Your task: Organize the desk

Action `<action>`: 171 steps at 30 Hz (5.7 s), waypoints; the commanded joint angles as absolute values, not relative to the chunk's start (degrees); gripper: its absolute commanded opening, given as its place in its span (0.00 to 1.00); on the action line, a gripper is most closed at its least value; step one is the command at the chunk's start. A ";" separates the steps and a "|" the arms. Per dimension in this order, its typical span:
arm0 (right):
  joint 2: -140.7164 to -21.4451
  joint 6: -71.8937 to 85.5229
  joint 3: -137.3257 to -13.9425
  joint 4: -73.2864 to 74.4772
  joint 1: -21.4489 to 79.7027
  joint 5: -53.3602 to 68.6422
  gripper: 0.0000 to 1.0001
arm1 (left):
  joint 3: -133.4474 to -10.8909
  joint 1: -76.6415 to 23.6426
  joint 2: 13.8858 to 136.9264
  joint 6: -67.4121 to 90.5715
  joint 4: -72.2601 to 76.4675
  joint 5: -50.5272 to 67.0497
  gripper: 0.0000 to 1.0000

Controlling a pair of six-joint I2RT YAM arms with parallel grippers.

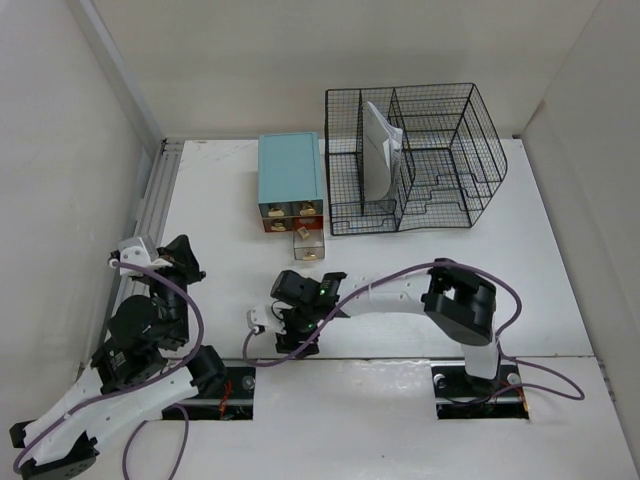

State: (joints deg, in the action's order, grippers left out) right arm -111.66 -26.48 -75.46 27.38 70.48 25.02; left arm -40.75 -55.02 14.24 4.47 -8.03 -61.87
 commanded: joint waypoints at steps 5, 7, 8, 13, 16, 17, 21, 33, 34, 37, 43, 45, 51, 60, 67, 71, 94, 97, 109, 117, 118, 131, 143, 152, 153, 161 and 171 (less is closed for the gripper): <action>-108.98 -16.97 -73.31 20.57 72.59 17.06 0.64 | -43.07 -55.28 12.83 5.27 -7.65 -60.38 0.00; -109.51 -14.59 -72.51 19.69 74.61 11.99 0.61 | -43.07 -55.28 12.30 4.75 -7.65 -60.38 0.00; -110.21 -14.07 -72.51 19.08 75.23 10.04 0.59 | -43.07 -55.28 11.70 4.75 -7.65 -60.38 0.00; -112.14 -9.76 -71.10 17.67 76.46 2.29 0.52 | -43.59 -55.28 11.16 4.75 -7.65 -60.38 0.00; -112.68 -9.76 -71.10 17.14 76.99 0.44 0.44 | -43.59 -55.28 10.63 4.75 -7.65 -60.38 0.00; -113.20 -9.76 -71.10 17.14 76.99 -1.39 0.41 | -43.59 -55.28 10.63 4.75 -7.65 -59.86 0.00; -113.91 -9.76 -71.63 17.83 76.99 -4.39 0.38 | -43.59 -55.28 10.63 4.75 -7.65 -59.85 0.00; -115.83 -14.76 -80.22 22.13 74.80 -11.78 0.00 | -43.59 -55.28 10.11 4.75 -7.65 -59.33 0.00; -117.32 -15.55 -84.86 23.45 73.75 -12.39 0.00 | -43.59 -55.28 10.11 5.27 -7.65 -59.33 0.00; -120.05 -18.97 -94.79 29.34 68.48 -10.38 0.00 | -44.12 -55.28 10.63 5.80 -8.26 -58.80 0.00; -122.08 -23.99 -103.88 32.60 57.50 -0.53 0.00 | -46.93 -55.28 14.67 8.69 -11.42 -54.23 0.00; -122.08 -24.70 -106.25 32.61 55.91 0.43 0.00 | -47.72 -55.28 15.55 9.23 -11.95 -52.48 0.00; -121.46 -25.22 -107.92 32.61 52.13 3.60 0.00 | -47.72 -55.28 17.13 9.84 -10.72 -50.54 0.00; -118.31 -25.22 -107.40 34.63 49.75 15.47 0.00 | -46.68 -55.28 17.14 9.84 -10.72 -51.06 0.00; -116.19 -25.22 -109.51 34.63 47.99 13.45 0.00 | -46.67 -55.28 17.14 10.37 -10.72 -51.06 0.00; -116.89 -28.20 -111.79 35.15 46.67 14.32 0.00 | -46.67 -55.28 17.14 10.37 -10.72 -51.06 0.00; -116.65 -41.33 -114.88 38.95 44.38 23.20 0.00 | -42.11 -55.28 22.50 39.81 -15.64 -43.69 0.00; -111.47 -37.20 -113.64 35.77 43.68 19.78 0.00 | -36.84 -55.28 19.87 50.25 -9.44 -42.63 0.00; -103.18 -30.23 -109.86 31.99 36.13 21.88 0.00 | -11.26 -51.95 30.30 68.82 29.60 -39.12 0.25; -98.80 -29.18 -108.81 31.38 35.07 24.95 0.00 | -10.54 -39.48 51.92 75.67 48.85 -25.51 0.64; -98.79 -29.18 -108.81 31.38 35.07 25.48 0.00 | -10.55 -38.24 56.64 75.67 52.09 -21.83 0.64; -97.73 -28.13 -107.75 30.85 32.96 29.44 0.00 | -14.85 -29.27 83.40 79.37 71.80 -8.79 0.57; -98.26 -27.60 -107.23 30.85 32.43 31.81 0.00 | -18.46 -28.74 101.07 83.67 85.69 -5.10 0.42; -98.26 -27.60 -107.23 30.85 32.43 32.34 0.00 | -19.51 -29.27 102.22 82.53 84.55 -7.38 0.42; -98.26 -27.60 -106.70 30.85 32.43 32.34 0.00 | -19.51 -29.27 103.52 82.53 86.03 -7.38 0.44; -98.26 -27.60 -106.70 31.37 32.43 32.34 0.00 | -22.15 -29.27 108.54 83.67 88.41 -7.38 0.47; -98.79 -27.60 -106.17 31.38 32.43 32.87 0.00 | -21.97 -29.27 110.13 84.29 96.66 -7.91 0.49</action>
